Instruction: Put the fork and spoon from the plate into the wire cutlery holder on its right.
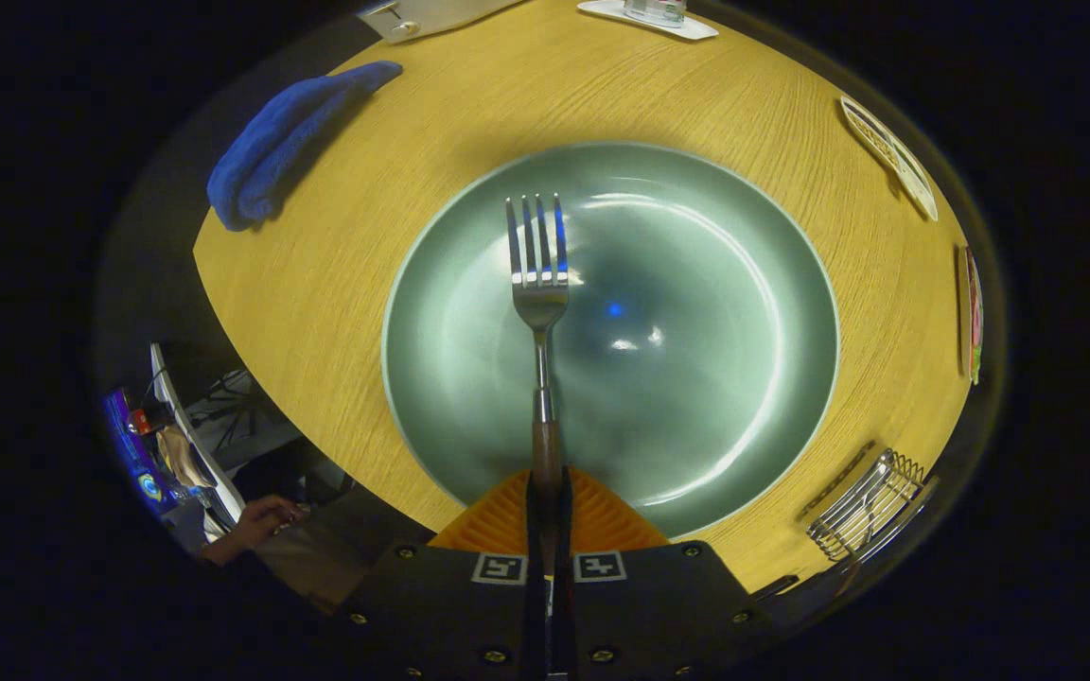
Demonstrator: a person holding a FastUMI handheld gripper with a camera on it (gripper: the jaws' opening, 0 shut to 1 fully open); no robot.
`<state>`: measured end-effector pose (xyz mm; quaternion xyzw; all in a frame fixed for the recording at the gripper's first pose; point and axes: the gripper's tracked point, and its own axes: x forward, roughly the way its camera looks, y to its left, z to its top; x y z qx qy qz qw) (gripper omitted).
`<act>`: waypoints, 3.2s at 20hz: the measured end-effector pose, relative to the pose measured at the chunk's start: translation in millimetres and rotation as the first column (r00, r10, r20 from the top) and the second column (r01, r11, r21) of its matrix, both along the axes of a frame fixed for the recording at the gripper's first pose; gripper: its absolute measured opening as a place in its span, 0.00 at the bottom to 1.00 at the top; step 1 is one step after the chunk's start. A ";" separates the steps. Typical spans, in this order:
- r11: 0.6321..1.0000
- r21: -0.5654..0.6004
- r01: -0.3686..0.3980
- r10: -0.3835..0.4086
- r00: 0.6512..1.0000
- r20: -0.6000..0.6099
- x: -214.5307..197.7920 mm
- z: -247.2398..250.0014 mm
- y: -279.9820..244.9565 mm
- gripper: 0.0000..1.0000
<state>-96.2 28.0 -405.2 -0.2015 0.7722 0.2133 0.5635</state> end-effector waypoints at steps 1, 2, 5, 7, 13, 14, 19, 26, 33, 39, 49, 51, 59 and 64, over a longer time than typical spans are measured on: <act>1.000 -0.010 -0.029 0.029 1.000 -0.006 5.8 6.2 -2.2 0.03; 0.998 -0.021 -0.058 0.058 0.998 -0.003 9.3 8.9 -2.9 0.04; 0.985 -0.047 -0.164 0.163 0.986 -0.025 17.6 35.5 -15.4 0.03; 0.971 -0.069 -0.228 0.226 0.973 -0.035 25.2 55.7 -26.2 0.03; 0.947 -0.121 -0.299 0.290 0.953 -0.084 27.1 98.3 -85.1 0.03; 0.943 -0.137 -0.305 0.294 0.951 -0.093 26.7 106.6 -98.0 0.03; 0.940 -0.192 -0.282 0.262 0.957 -0.122 21.5 150.2 -153.1 0.03; 0.932 -0.284 -0.225 0.197 0.973 -0.123 37.6 185.8 -229.7 0.03; 0.904 -0.356 -0.237 0.157 0.958 -0.240 36.3 192.3 -274.5 0.03; 0.878 -0.408 -0.249 0.103 0.932 -0.347 45.5 174.7 -281.4 0.03; 0.844 -0.443 -0.302 0.087 0.893 -0.442 66.4 141.2 -266.8 0.08; 0.854 -0.434 -0.287 0.084 0.899 -0.429 72.5 137.4 -259.8 0.08; 0.899 -0.387 -0.207 0.084 0.947 -0.311 85.3 151.2 -249.4 0.14; 0.972 -0.235 0.019 -0.010 0.999 0.038 106.7 170.3 -220.7 0.21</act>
